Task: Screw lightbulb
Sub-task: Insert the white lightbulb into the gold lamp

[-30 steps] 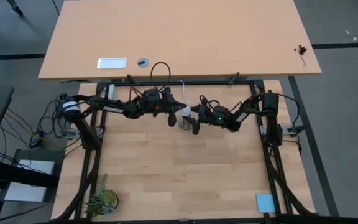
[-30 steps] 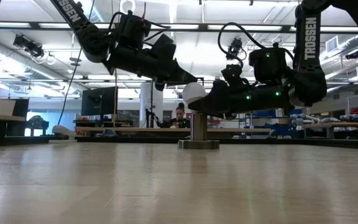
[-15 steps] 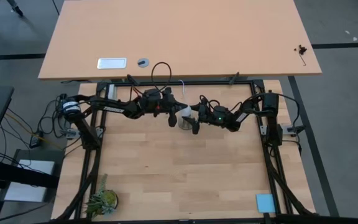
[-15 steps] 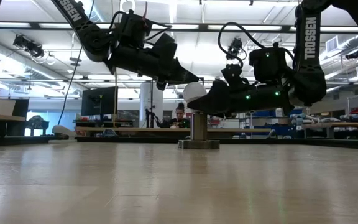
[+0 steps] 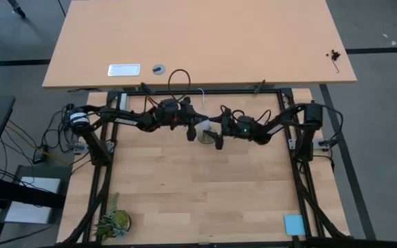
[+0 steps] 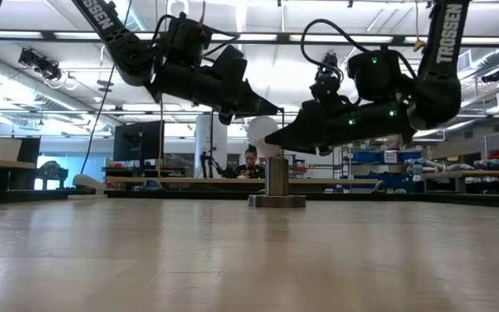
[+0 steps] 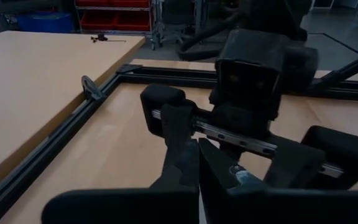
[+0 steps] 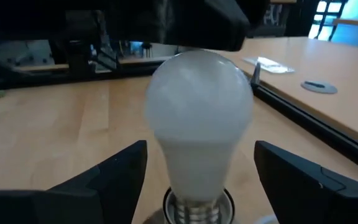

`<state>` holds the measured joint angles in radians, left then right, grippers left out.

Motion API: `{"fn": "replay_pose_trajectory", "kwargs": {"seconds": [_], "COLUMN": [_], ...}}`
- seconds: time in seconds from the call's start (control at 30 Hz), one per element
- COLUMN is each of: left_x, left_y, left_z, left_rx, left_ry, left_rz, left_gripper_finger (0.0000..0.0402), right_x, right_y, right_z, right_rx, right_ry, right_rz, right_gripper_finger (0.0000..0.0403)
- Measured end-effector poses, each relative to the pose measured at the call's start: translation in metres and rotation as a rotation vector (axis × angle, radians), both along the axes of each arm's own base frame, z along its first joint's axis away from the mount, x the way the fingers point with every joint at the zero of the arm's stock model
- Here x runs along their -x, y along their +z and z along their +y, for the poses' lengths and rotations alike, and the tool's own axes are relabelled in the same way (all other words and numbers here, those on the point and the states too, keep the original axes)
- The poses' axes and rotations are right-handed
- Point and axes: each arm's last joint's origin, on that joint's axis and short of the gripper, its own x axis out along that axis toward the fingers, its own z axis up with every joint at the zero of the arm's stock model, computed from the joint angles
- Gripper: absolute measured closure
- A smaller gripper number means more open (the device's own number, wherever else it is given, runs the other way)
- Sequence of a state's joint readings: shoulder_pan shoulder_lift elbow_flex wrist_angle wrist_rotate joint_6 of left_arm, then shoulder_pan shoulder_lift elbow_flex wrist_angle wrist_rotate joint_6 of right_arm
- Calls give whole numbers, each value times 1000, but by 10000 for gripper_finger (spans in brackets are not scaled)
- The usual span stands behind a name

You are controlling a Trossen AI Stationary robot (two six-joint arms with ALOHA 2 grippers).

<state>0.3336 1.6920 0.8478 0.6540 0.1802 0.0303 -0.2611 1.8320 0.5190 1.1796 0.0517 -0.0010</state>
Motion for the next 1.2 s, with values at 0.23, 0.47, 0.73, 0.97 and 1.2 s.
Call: {"fn": "replay_pose_trajectory", "kwargs": {"seconds": [0.23, 0.47, 0.73, 0.97, 1.2], "left_x": [-1, 1, 22, 60, 79], "left_y": [1, 4, 26, 41, 33], "left_z": [-1, -1, -7, -7, -6], "left_rx": [-15, -22, -37, 35, 75], "left_ry": [-4, -5, -2, 285, 480], "left_rz": [-6, -8, 101, 318, 495], "left_gripper_finger": [401, 401, 401, 401, 383], "right_x": [5, 9, 9, 7, -15], "right_y": [16, 13, 8, 8, 28], "right_z": [1, 2, 5, 13, 29], "right_rx": [-9, -34, -72, -207, -232], "right_ry": [1, -2, 5, 22, 110], "right_rz": [42, 130, 170, 131, 55], "right_gripper_finger": [98, 113, 134, 135, 136]}}
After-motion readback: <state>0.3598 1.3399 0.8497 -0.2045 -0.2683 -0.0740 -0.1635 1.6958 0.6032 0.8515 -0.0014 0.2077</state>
